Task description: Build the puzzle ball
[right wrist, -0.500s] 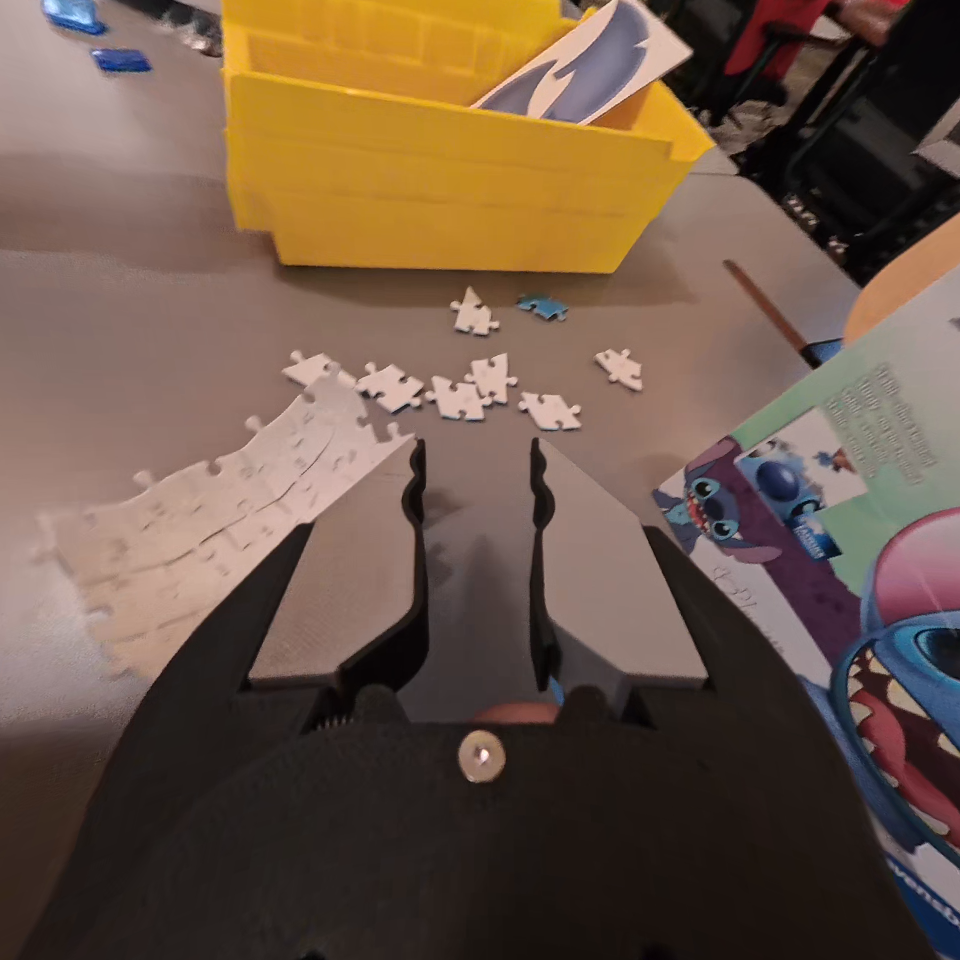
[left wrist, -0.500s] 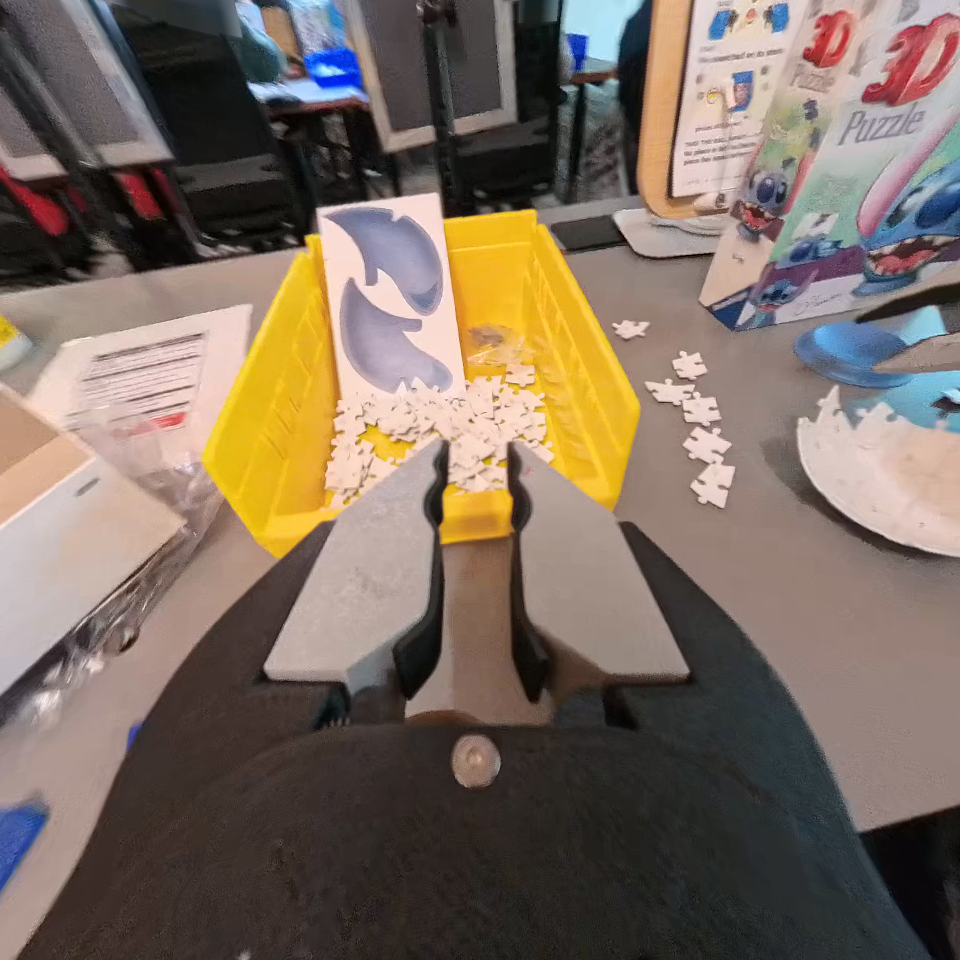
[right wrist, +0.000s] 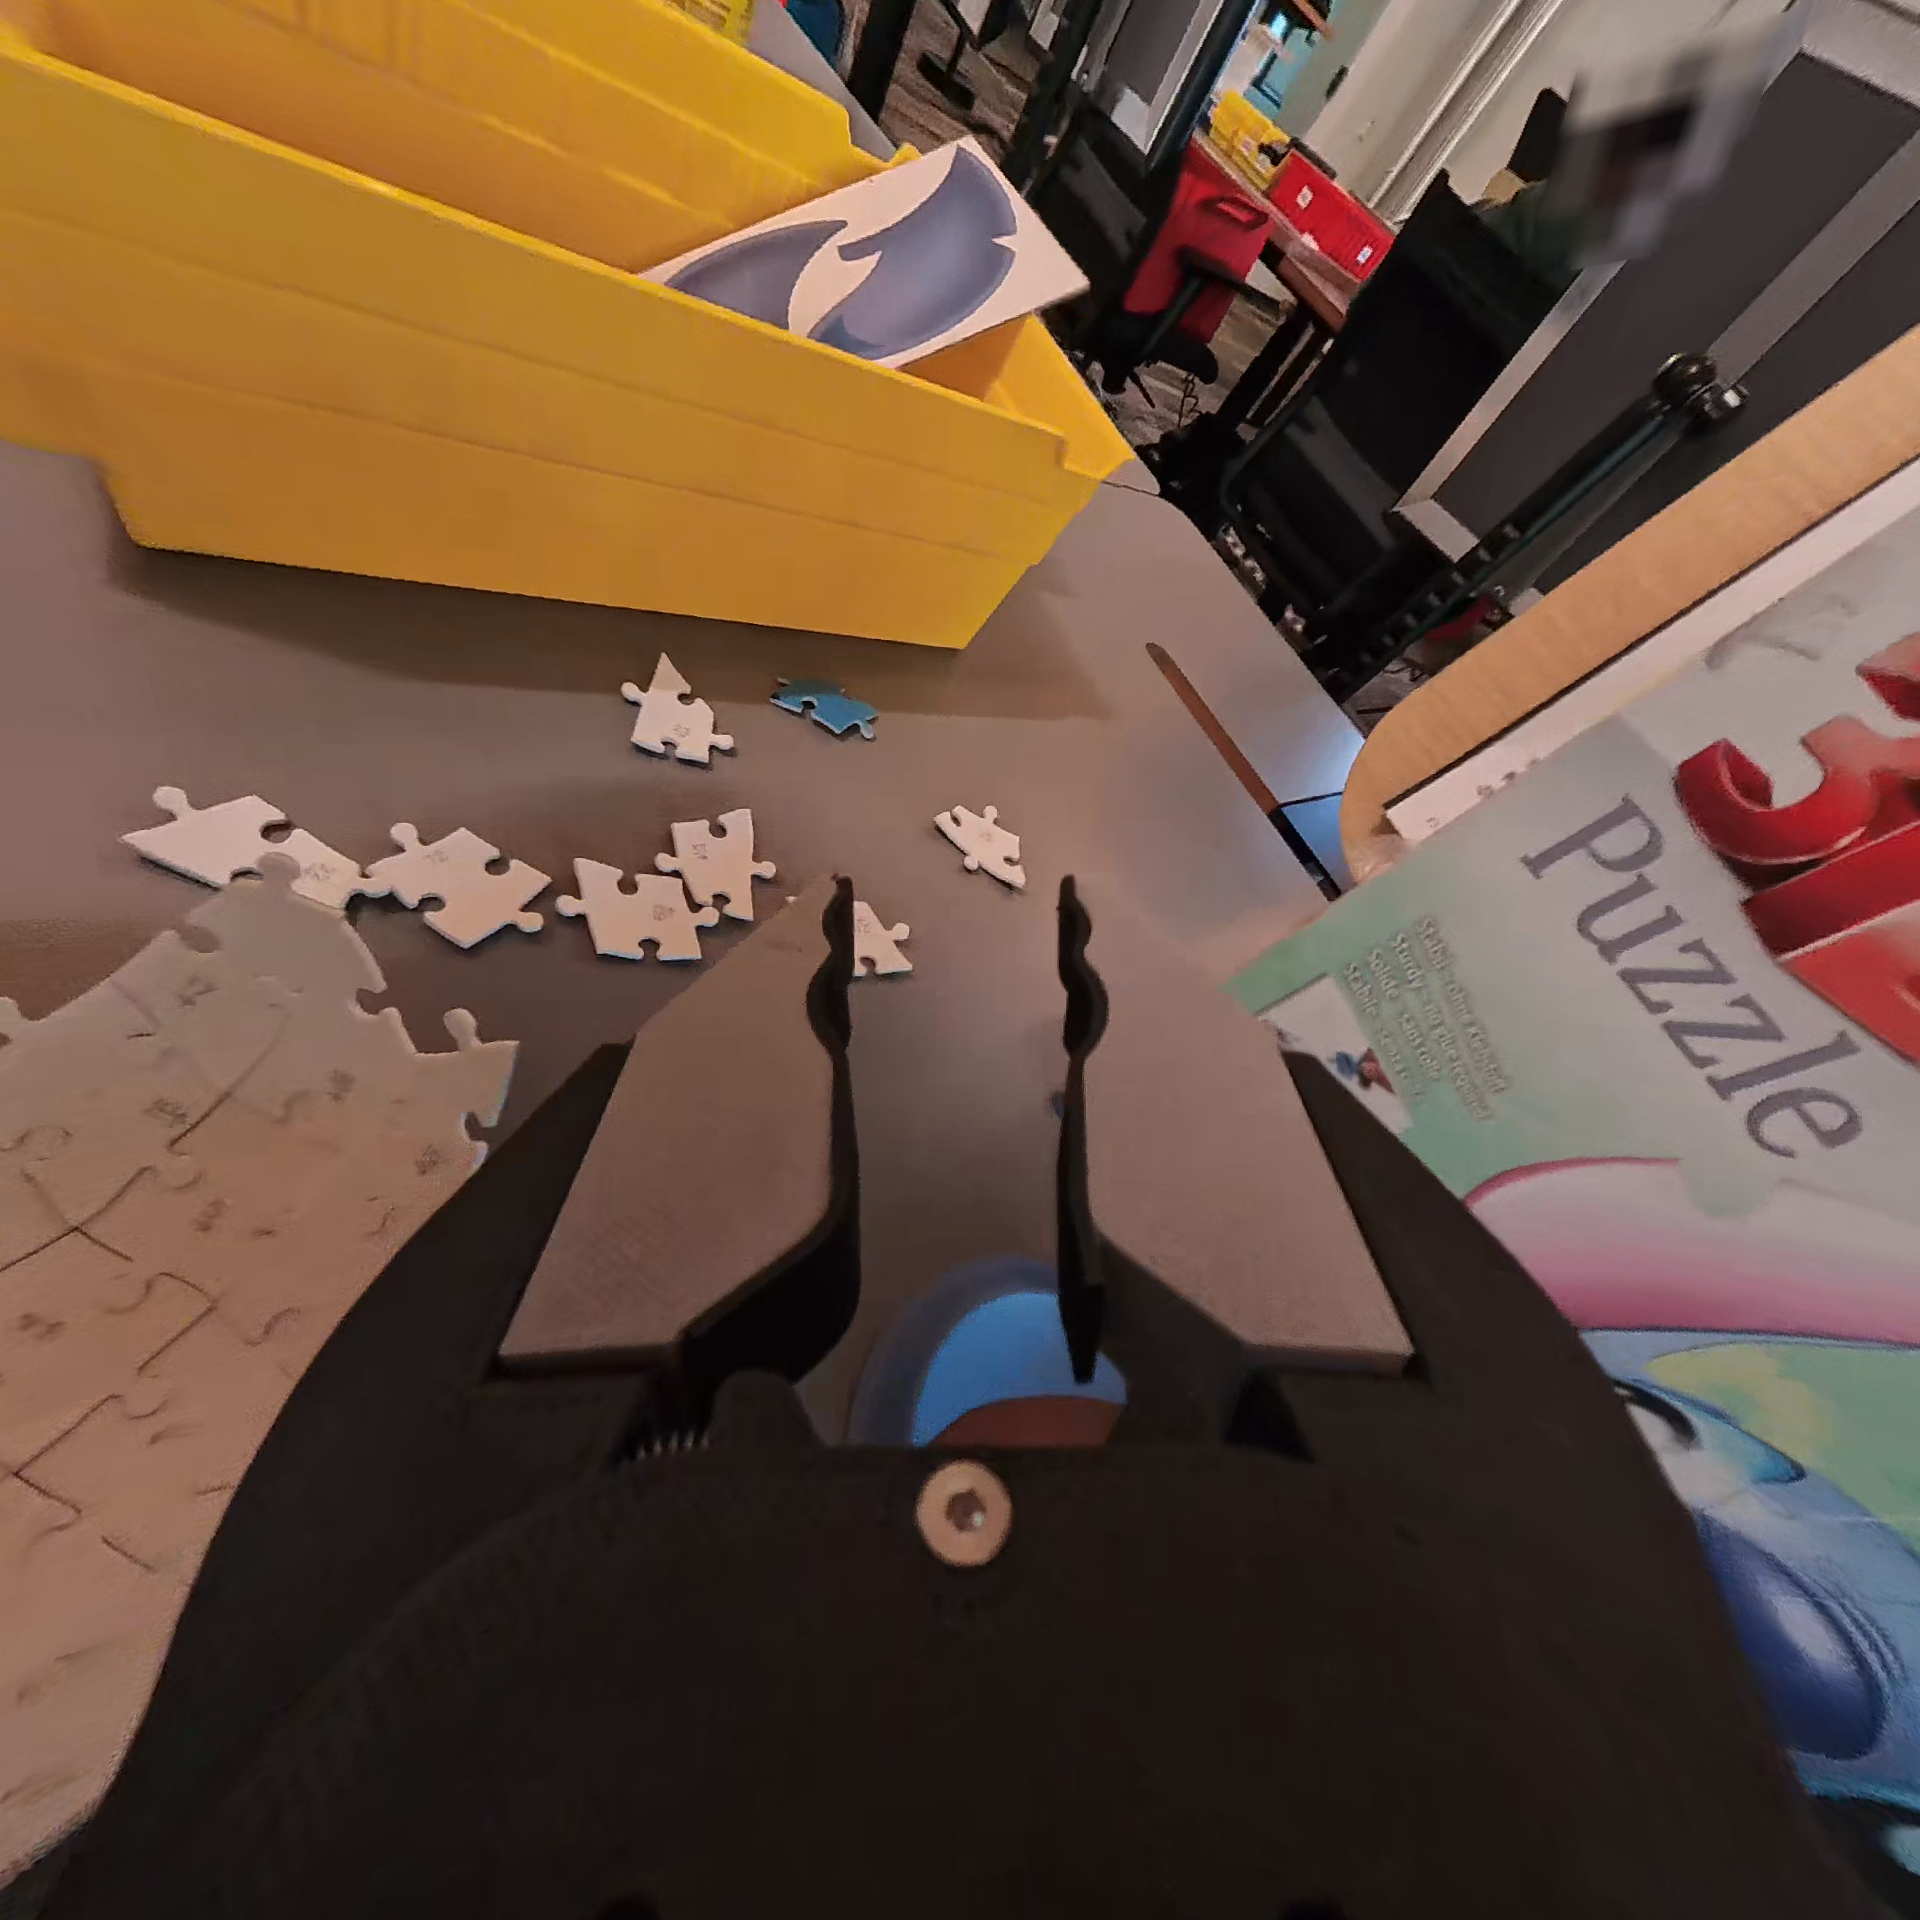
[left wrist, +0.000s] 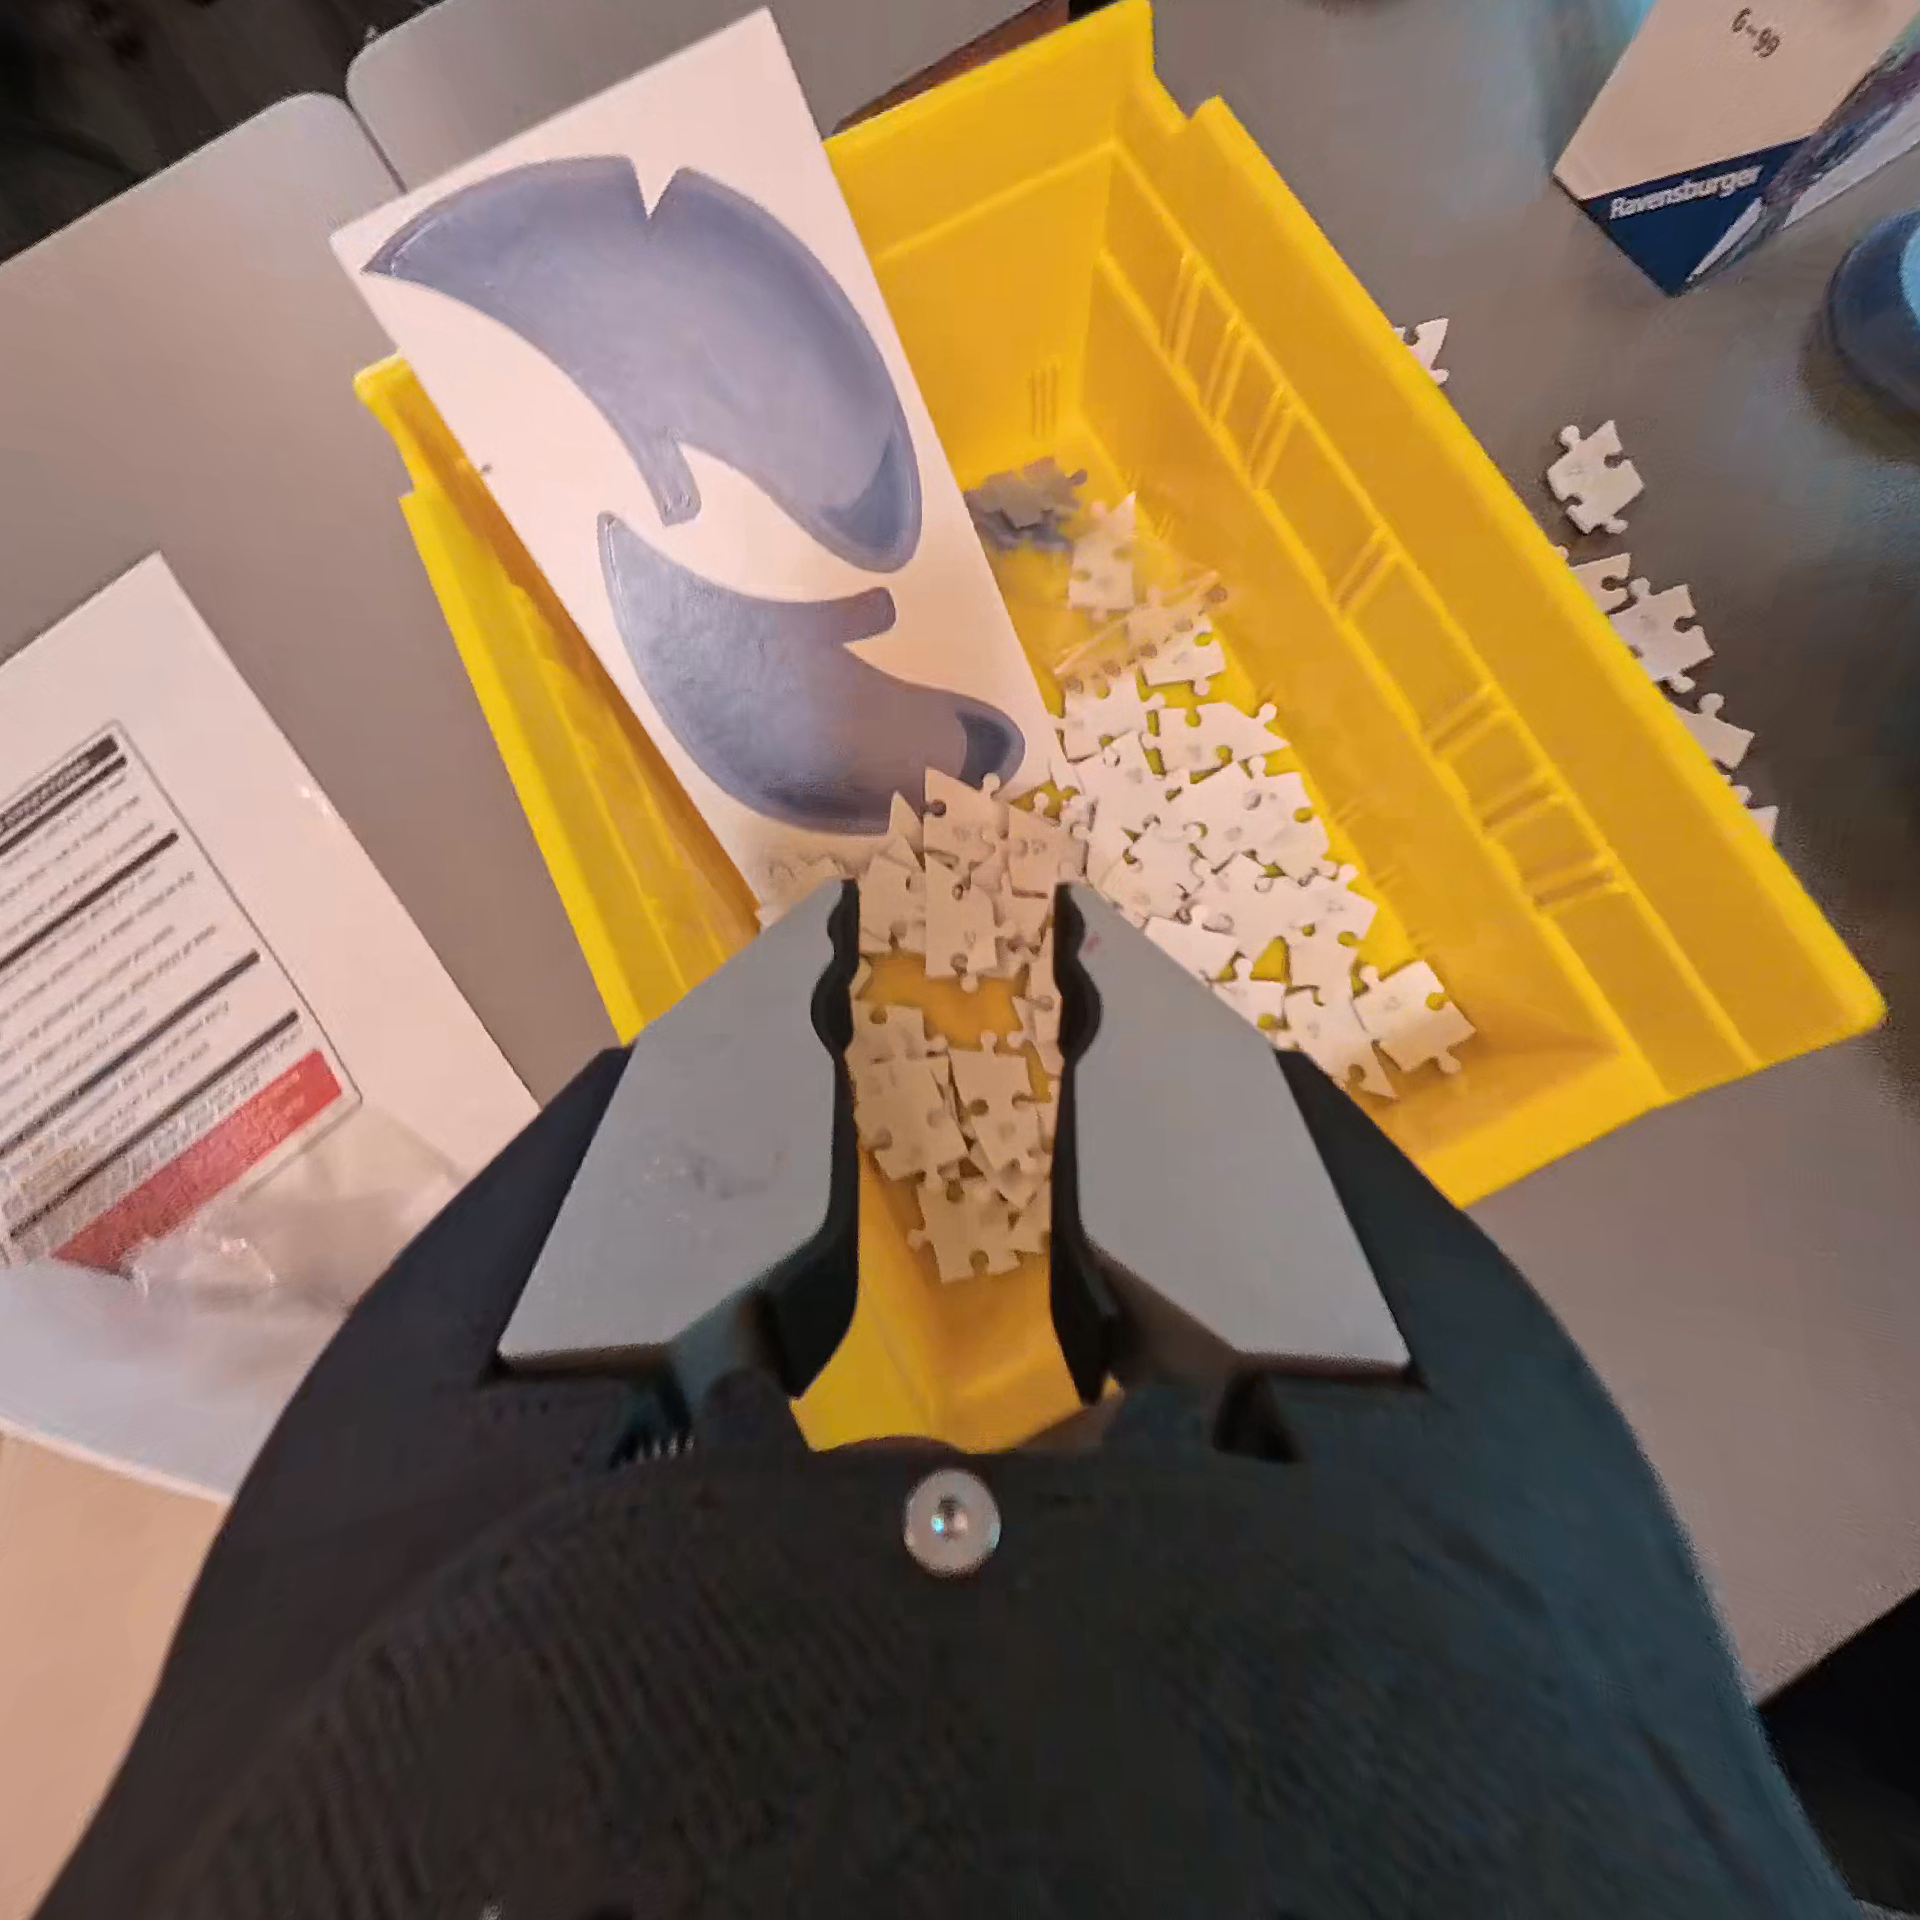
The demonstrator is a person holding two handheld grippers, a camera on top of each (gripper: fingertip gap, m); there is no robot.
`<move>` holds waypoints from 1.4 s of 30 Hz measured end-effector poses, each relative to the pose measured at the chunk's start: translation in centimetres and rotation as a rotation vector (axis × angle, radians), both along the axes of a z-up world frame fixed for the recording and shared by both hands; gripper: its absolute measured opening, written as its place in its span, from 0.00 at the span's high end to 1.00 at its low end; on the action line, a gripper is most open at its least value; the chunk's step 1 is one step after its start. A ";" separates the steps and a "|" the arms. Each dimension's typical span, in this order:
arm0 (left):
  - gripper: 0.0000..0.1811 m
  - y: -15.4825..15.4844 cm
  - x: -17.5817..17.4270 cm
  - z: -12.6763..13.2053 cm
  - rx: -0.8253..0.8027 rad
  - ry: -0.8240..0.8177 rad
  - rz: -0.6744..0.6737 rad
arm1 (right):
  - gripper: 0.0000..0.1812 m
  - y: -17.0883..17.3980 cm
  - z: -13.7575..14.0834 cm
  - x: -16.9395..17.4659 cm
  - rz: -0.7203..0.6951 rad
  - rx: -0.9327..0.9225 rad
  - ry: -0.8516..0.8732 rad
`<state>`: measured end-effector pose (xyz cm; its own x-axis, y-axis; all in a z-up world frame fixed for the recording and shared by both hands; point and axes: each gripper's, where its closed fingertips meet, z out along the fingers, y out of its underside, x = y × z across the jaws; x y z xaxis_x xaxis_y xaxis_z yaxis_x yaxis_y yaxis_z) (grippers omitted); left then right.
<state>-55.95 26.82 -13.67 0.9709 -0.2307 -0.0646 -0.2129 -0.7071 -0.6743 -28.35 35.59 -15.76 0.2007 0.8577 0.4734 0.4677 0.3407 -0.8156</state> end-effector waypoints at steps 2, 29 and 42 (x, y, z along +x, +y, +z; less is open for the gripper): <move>0.81 1.0 -0.1 -0.2 -0.002 0.013 -0.022 | 0.83 0.4 -0.7 -0.1 0.000 -0.043 0.007; 0.85 1.2 -0.7 0.6 0.254 0.064 0.035 | 0.79 2.0 -1.4 1.9 -0.081 -0.052 0.006; 0.76 4.7 -1.4 -1.9 -0.271 0.130 -0.064 | 0.80 1.5 -0.3 1.5 -0.093 -0.033 0.044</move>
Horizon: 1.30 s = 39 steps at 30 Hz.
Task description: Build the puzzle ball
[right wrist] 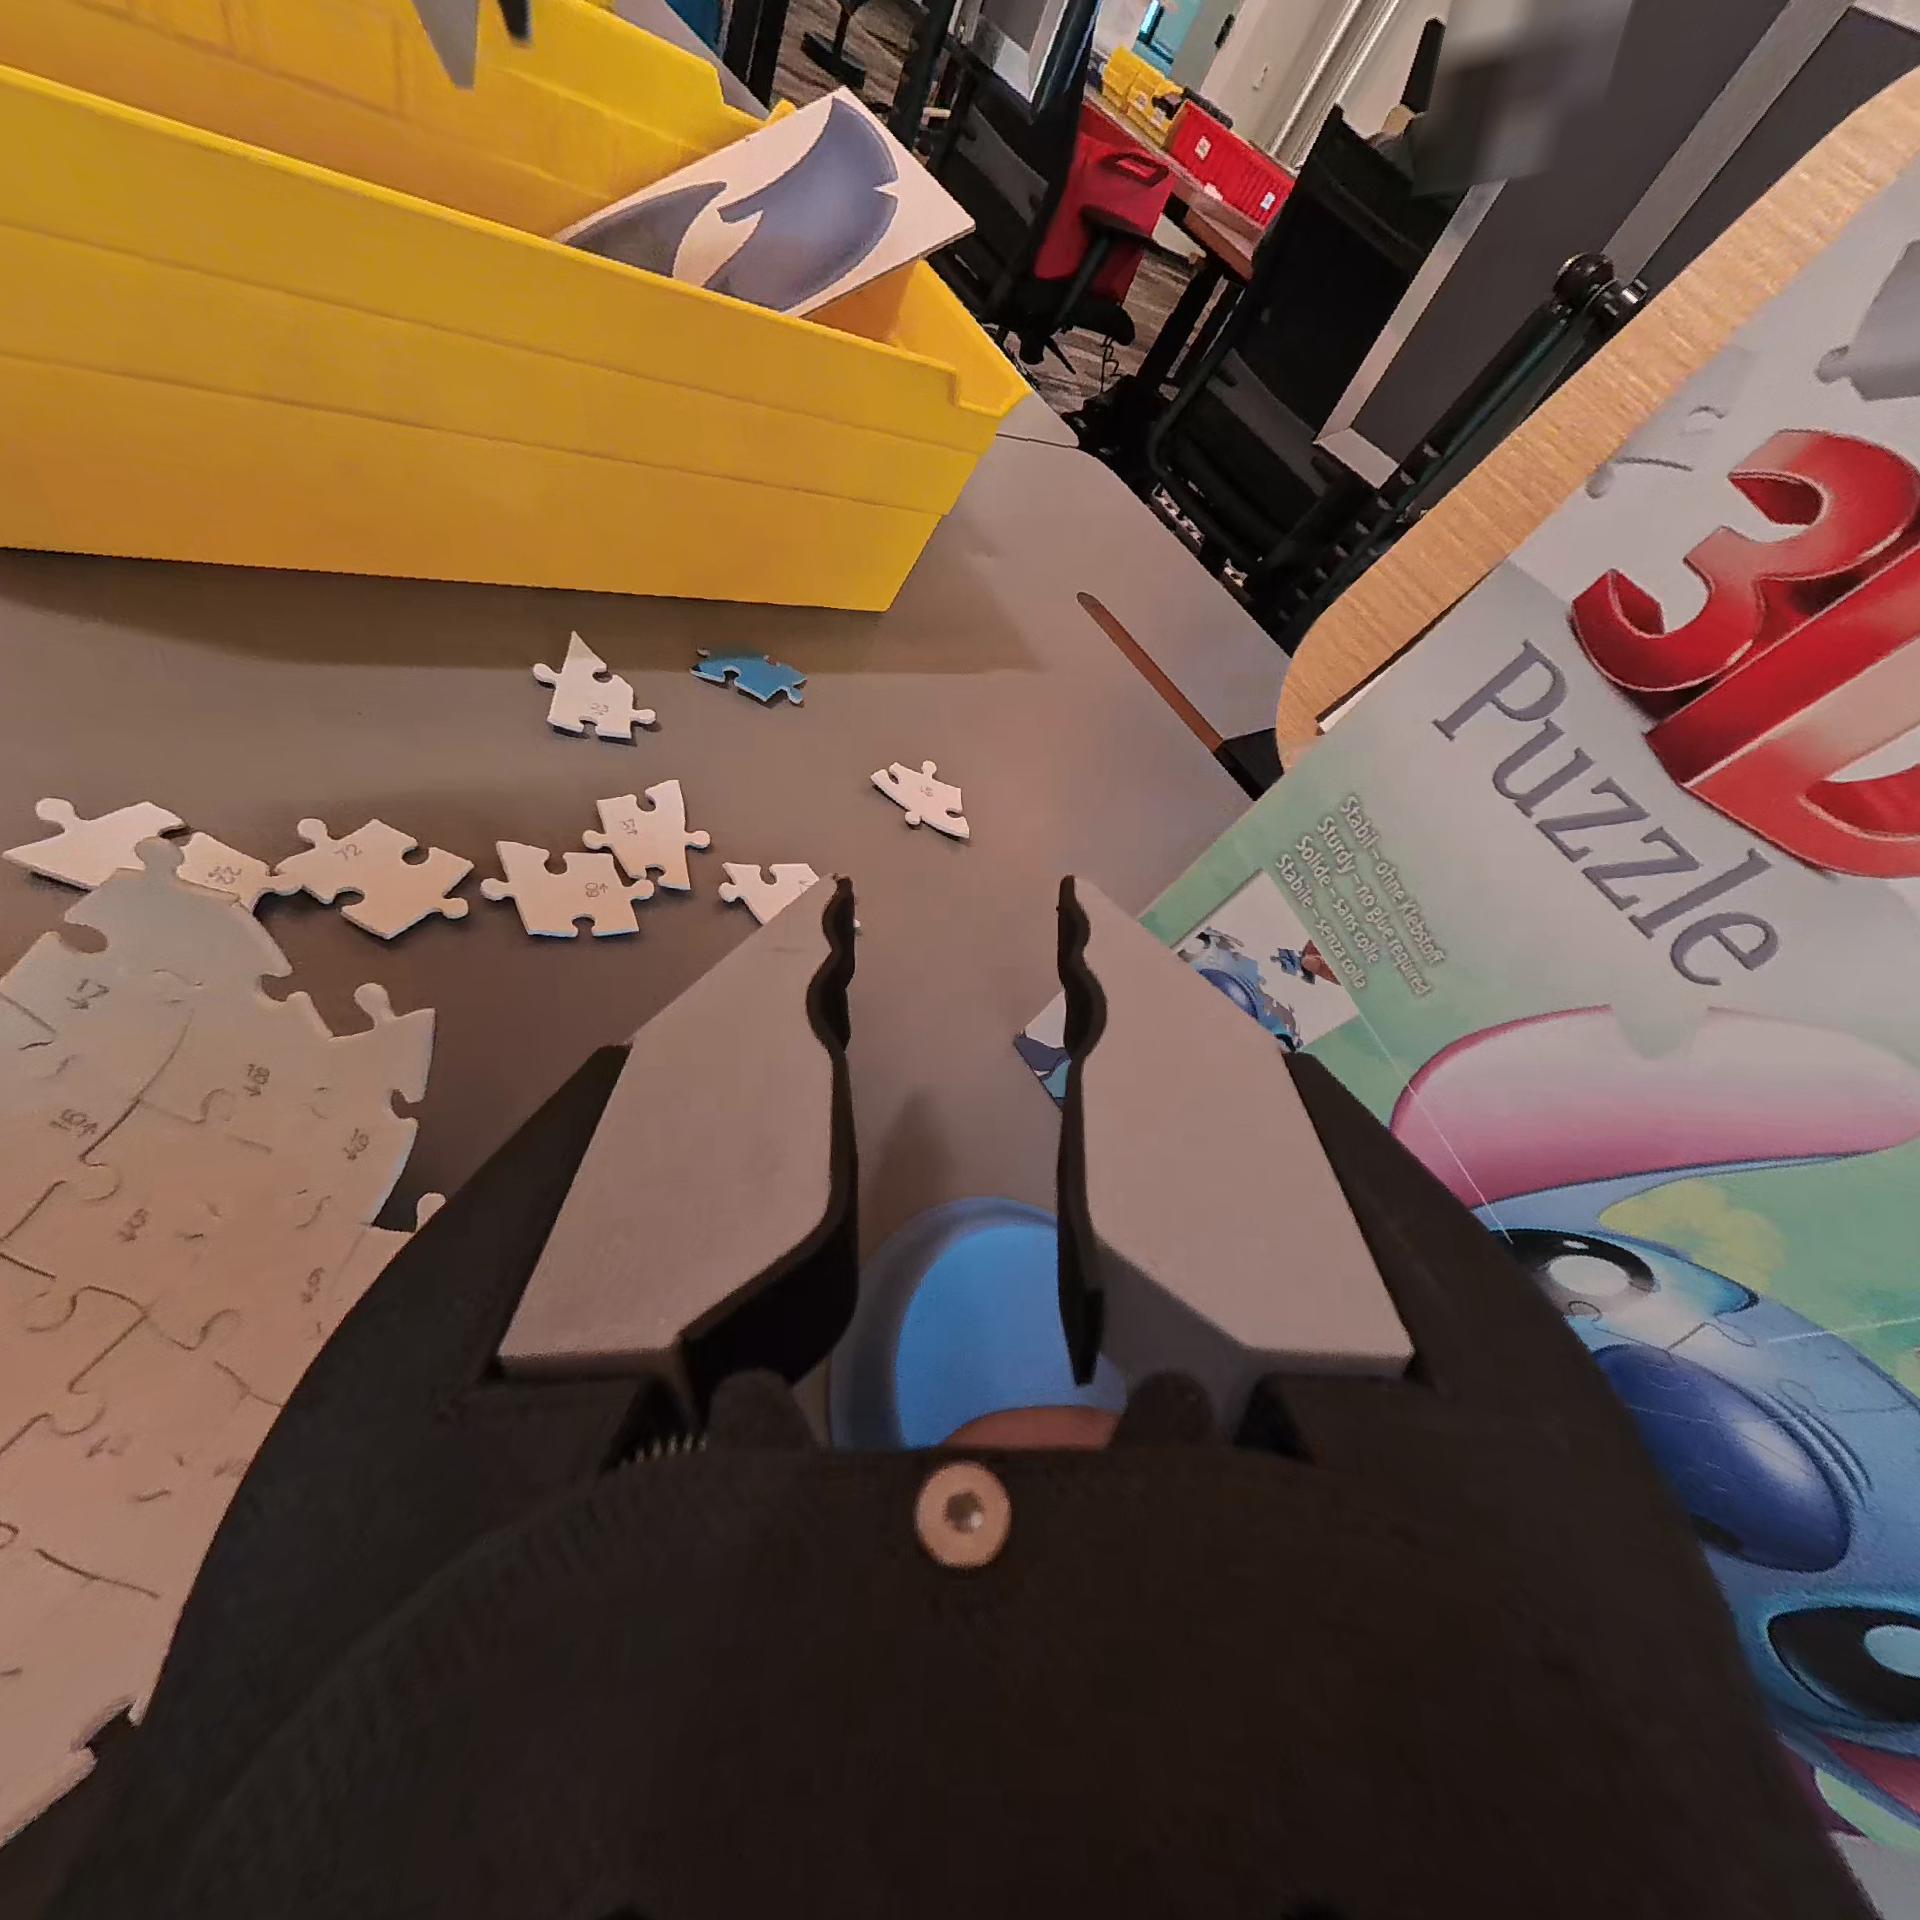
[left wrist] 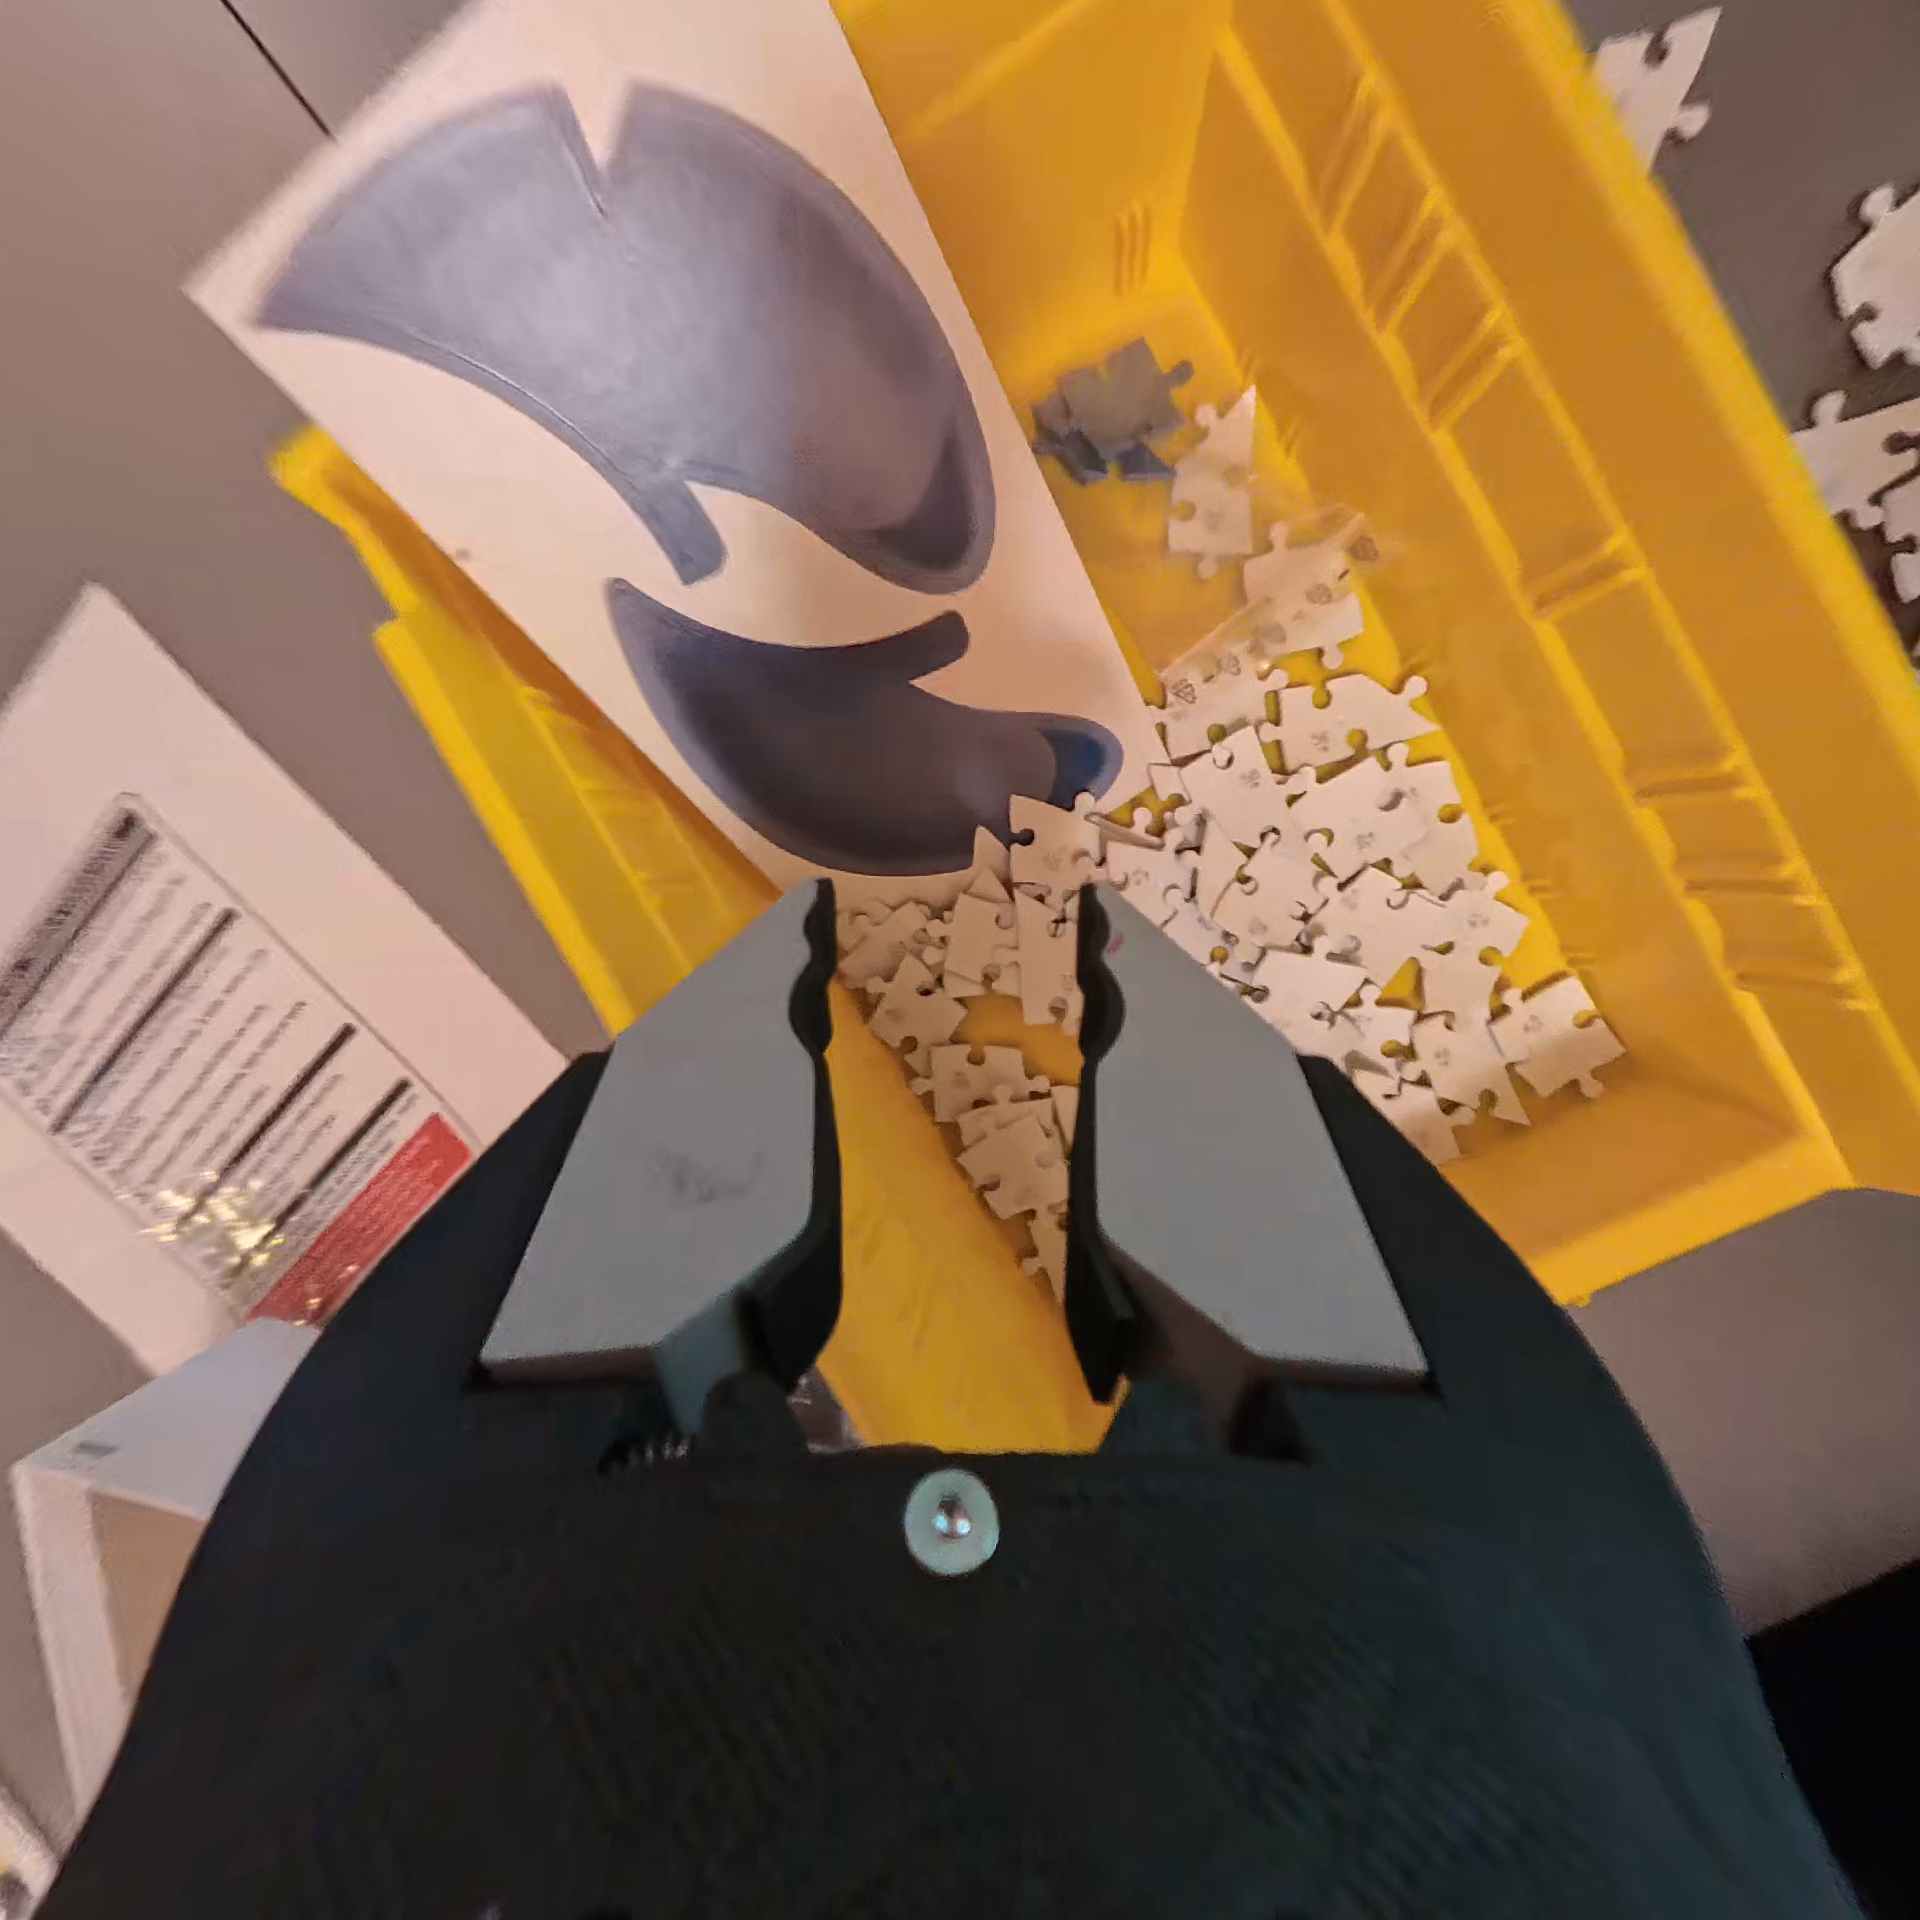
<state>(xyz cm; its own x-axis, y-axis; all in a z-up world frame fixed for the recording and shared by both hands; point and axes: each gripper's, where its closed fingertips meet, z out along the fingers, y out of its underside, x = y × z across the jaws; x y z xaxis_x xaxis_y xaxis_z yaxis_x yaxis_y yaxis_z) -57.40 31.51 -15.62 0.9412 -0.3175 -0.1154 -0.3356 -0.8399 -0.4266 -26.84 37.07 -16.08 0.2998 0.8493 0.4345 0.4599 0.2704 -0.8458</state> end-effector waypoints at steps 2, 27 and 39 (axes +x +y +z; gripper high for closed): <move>0.78 0.0 0.3 -1.9 -0.068 -0.008 0.000 | 0.80 0.1 0.0 0.0 -0.009 0.008 -0.001; 0.77 0.3 1.8 -3.5 -0.101 0.038 -0.093 | 0.84 2.3 0.6 1.2 -0.116 0.107 0.049; 0.67 -1.6 3.3 -7.3 -0.280 0.063 -0.168 | 0.82 4.1 -0.2 2.2 -0.174 0.027 0.070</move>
<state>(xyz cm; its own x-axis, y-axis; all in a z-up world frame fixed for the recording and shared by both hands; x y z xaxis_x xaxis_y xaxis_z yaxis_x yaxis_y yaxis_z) -54.08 29.93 -22.91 0.8668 -0.4953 -0.0575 -0.4977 -0.8523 -0.1608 -24.63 41.14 -16.32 0.4718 0.7703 0.4290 0.4416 0.2147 -0.8711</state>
